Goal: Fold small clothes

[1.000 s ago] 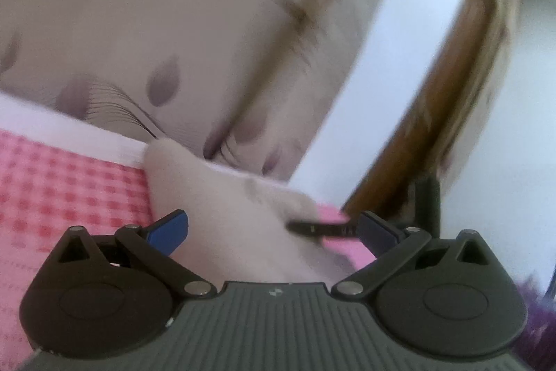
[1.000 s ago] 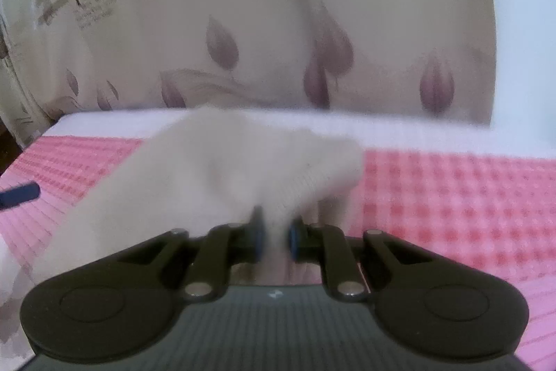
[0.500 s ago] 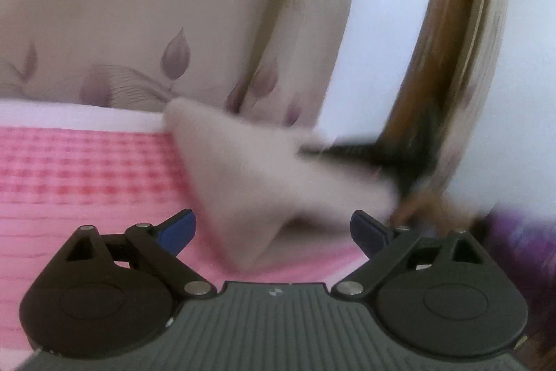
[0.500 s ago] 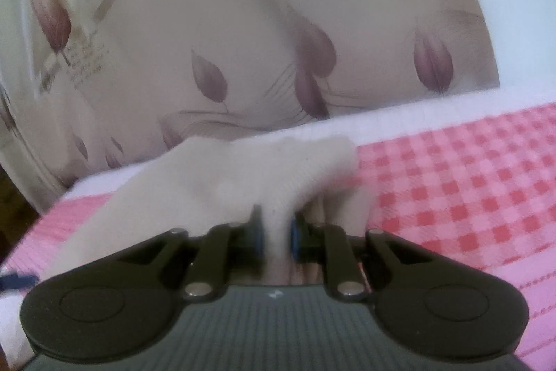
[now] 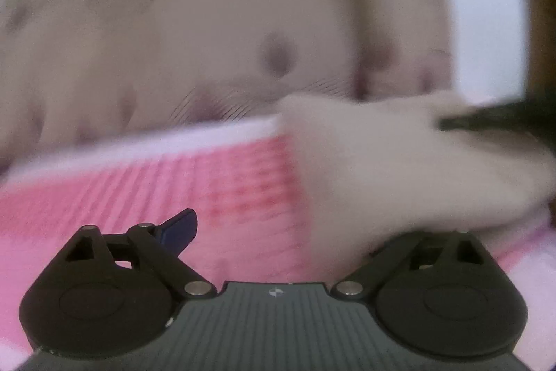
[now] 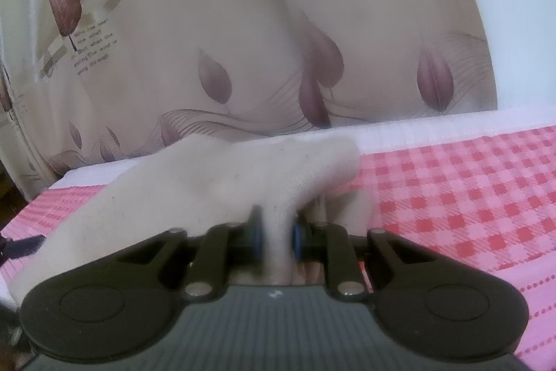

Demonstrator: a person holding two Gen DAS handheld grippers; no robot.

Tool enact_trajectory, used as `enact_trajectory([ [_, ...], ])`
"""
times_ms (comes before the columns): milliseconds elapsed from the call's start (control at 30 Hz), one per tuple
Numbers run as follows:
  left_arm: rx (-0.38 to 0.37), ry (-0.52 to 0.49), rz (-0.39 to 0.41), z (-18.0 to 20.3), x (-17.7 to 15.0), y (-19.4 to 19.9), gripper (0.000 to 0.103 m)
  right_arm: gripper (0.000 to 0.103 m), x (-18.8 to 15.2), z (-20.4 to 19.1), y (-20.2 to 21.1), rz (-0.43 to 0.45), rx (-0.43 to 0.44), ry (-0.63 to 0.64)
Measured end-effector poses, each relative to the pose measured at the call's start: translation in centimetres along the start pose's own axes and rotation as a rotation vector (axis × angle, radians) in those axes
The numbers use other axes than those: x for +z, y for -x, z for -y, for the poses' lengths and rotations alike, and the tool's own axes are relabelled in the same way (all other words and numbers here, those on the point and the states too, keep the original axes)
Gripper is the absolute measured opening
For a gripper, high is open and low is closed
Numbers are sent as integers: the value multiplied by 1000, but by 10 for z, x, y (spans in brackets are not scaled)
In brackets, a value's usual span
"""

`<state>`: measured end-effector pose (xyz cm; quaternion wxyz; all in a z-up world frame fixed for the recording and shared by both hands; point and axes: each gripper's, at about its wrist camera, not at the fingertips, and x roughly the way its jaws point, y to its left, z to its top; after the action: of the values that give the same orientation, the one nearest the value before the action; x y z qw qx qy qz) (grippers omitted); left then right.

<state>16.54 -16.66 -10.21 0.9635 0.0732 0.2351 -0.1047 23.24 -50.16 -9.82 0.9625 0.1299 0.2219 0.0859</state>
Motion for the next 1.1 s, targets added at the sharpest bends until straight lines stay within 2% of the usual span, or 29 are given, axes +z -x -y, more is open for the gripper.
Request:
enact_trajectory([
  [67, -9, 103, -58, -30, -8, 1, 96, 21, 1, -1, -1, -6, 8, 7],
  [133, 4, 138, -79, -44, -15, 8, 96, 33, 1, -4, -4, -27, 36, 30],
  [200, -19, 169, -80, -53, -19, 17, 96, 38, 0, -15, -7, -38, 34, 93],
  [267, -105, 202, -52, -62, -20, 26, 96, 39, -1, -21, -9, -41, 15, 122],
  [333, -146, 199, -13, -65, -19, 40, 97, 39, -1, -20, -9, -43, 13, 112],
  [467, -208, 252, 159, -68, 1, 59, 102, 39, -1, -15, -10, -49, 32, 81],
  [567, -245, 159, 184, -53, 30, 36, 100, 38, -1, -10, -8, -43, 51, 45],
  [600, -276, 135, 186, -47, 35, 23, 96, 38, -1, -8, -6, -35, 51, 32],
  [667, -370, 156, 183, -43, 36, 2, 94, 31, -1, -9, -4, -25, 45, 30],
  [700, -409, 181, 177, -41, 34, -8, 94, 21, 0, -11, -4, -21, 42, 40],
  [733, -429, 200, 161, -34, 31, -15, 94, 17, 1, -13, -3, -21, 39, 48],
  [833, -479, 225, 120, -23, 27, -26, 95, 15, 9, -16, 2, -42, 1, 103],
  [933, -502, 197, 76, -11, 21, -30, 95, 14, 25, -14, 7, -50, -59, 179],
  [1000, -513, 200, 13, -6, 11, -40, 96, 14, 31, -10, 4, -79, -73, 205],
  [1033, -520, 202, -32, -3, 9, -46, 94, 14, 30, -7, -3, -123, -55, 205],
  [1067, -527, 218, -37, -5, 9, -49, 94, 16, 26, -4, -11, -155, -47, 208],
  [1100, -527, 239, -27, -8, 7, -50, 97, 27, 21, -1, -10, -121, -55, 200],
])
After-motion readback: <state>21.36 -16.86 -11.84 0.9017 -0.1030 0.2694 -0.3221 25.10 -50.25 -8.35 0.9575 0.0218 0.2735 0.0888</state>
